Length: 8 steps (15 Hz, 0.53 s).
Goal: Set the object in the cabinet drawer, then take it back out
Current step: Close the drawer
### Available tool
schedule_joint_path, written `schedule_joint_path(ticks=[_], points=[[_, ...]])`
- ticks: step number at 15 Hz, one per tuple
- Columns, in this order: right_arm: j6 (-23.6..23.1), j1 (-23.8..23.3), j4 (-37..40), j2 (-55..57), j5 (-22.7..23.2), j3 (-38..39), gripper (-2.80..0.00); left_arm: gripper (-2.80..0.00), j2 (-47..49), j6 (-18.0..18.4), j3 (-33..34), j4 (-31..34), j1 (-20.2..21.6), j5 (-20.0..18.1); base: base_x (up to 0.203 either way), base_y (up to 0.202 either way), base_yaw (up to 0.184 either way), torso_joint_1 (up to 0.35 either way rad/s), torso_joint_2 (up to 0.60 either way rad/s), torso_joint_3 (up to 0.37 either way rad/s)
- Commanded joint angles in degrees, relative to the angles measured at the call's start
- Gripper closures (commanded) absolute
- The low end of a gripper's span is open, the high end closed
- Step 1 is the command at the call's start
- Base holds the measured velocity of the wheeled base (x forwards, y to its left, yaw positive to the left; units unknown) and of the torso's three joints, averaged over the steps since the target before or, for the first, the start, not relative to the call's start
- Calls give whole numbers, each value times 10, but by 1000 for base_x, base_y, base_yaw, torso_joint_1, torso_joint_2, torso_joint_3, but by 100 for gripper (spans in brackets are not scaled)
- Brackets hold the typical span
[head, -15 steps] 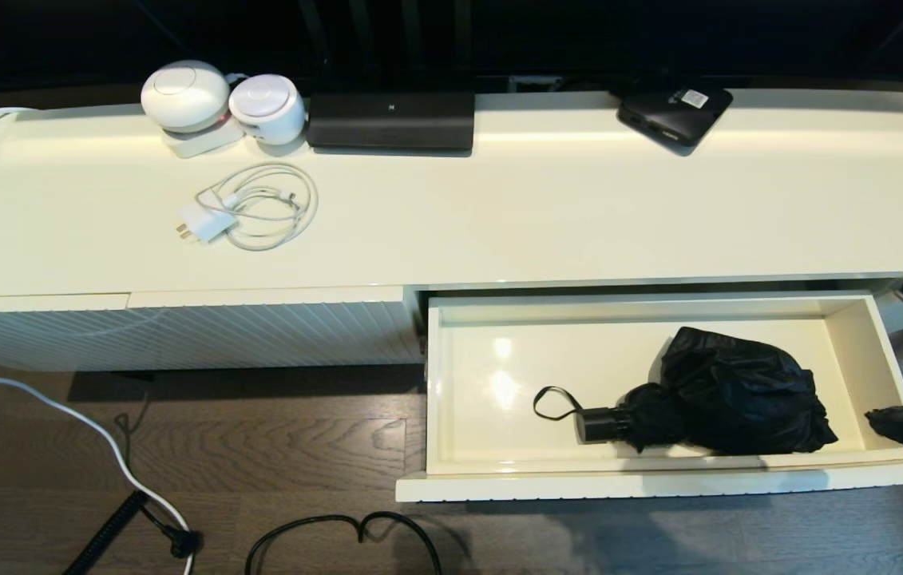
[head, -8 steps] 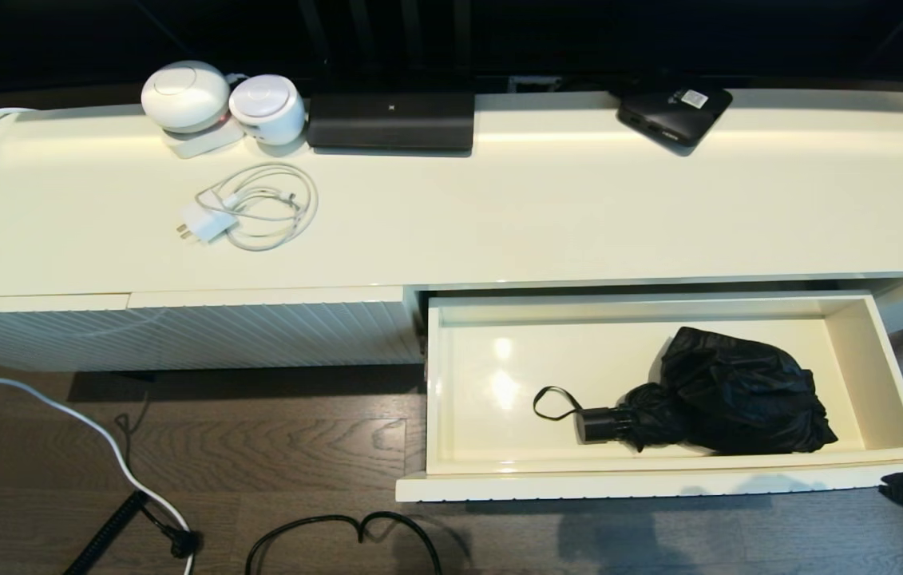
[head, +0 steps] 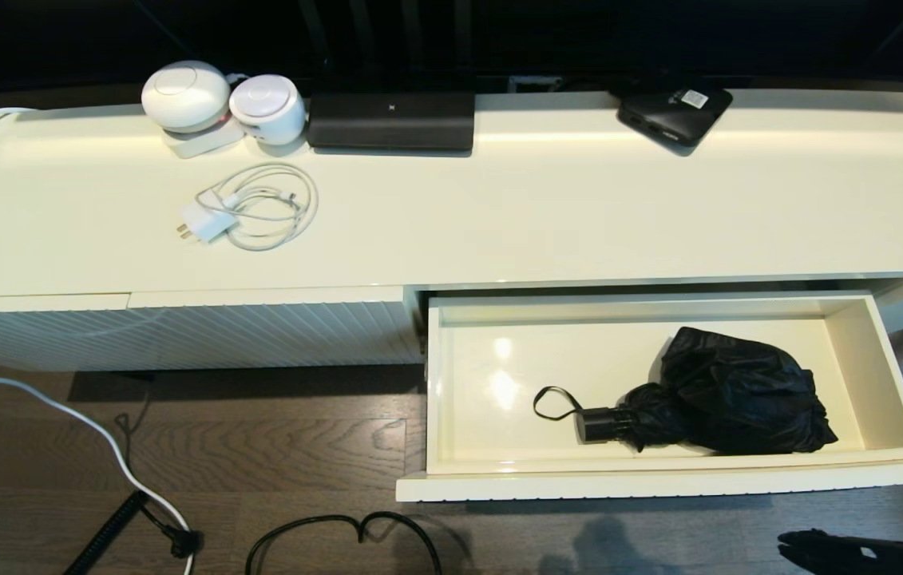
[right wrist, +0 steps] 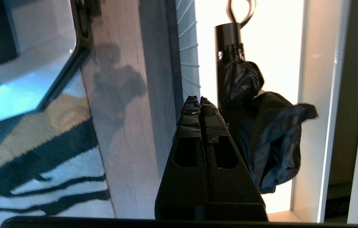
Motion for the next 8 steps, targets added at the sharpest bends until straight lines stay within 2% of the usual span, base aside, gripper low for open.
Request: schedule_joint_path(ticks=[1, 8], points=[[-24, -3, -5, 38, -2, 16, 0, 0, -2, -1, 0, 0, 0, 0, 0, 0, 0, 0, 0, 0], [-36, -24, 1, 117, -16, 28, 0, 0, -2, -1, 0, 0, 0, 0, 0, 0, 0, 0, 0, 0]])
